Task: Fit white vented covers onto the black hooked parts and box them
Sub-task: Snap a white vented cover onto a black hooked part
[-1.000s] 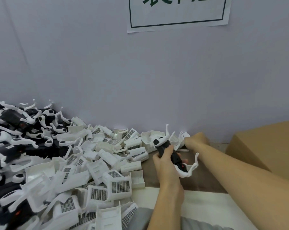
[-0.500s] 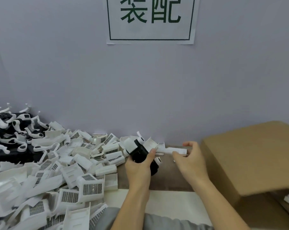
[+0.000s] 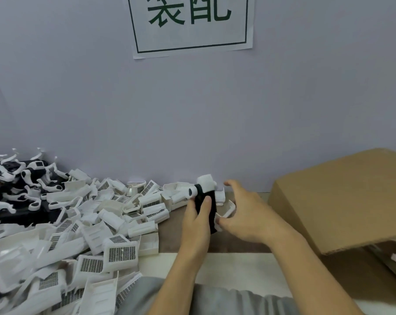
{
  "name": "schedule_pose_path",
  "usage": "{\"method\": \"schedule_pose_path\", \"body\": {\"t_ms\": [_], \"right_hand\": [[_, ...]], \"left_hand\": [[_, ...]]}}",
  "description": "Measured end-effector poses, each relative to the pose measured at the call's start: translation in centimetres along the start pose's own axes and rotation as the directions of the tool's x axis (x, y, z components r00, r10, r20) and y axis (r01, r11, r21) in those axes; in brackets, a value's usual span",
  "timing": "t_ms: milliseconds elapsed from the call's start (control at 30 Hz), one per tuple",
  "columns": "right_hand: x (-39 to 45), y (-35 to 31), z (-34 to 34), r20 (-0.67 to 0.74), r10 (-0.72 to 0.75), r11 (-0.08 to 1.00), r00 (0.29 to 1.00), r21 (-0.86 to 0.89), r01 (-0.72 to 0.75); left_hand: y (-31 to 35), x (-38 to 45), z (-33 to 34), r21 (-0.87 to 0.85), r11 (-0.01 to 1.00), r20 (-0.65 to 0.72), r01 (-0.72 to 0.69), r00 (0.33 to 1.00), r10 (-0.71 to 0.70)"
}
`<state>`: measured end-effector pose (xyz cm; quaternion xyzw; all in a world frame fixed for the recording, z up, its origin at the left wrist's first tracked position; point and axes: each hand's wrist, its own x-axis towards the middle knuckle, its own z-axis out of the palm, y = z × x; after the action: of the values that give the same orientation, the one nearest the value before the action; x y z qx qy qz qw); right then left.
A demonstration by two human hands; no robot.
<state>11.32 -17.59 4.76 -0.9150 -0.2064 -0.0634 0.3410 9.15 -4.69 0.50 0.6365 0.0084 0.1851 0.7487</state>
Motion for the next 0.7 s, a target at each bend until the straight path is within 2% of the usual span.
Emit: {"method": "schedule_pose_path", "body": {"t_ms": [100,200,267,367,467,600,700], "right_hand": [[0.1,0.3,1.2,-0.132,0.066,0.974,0.989,0.222,-0.035],[0.1,0.6,2.7,-0.303,0.177,0.935,0.936,0.349,-0.064],[0.3,0.6,3.3,-0.335,0.191,0.931,0.923,0.36,-0.062],[0.3,0.5,3.5,-0.295,0.126,0.944,0.947,0.328,-0.023],[0.2,0.8,3.5,-0.25,-0.04,0.944,0.967,0.307,0.118],[0.2,1.0,3.6,-0.142,0.039,0.793,0.989,0.606,0.056],[0.3,0.7,3.9,-0.078,0.119,0.716,0.99,0.697,-0.031]], "left_hand": [[0.0,-0.5,0.5,0.024,1.0,0.148,-0.005,0.989,0.001],[-0.1,-0.5,0.7,0.033,0.999,0.174,0.002,0.985,-0.008],[-0.2,-0.5,0.7,0.028,1.0,0.166,0.01,0.986,-0.015],[-0.3,-0.4,0.6,0.025,1.0,0.116,0.016,0.993,-0.019],[-0.3,0.1,0.3,-0.024,0.998,-0.004,0.063,0.998,-0.063],[-0.1,0.1,0.1,-0.009,0.997,-0.081,0.082,0.993,-0.083],[0.0,-0.2,0.5,0.055,0.997,-0.053,0.048,0.998,-0.045]]}}
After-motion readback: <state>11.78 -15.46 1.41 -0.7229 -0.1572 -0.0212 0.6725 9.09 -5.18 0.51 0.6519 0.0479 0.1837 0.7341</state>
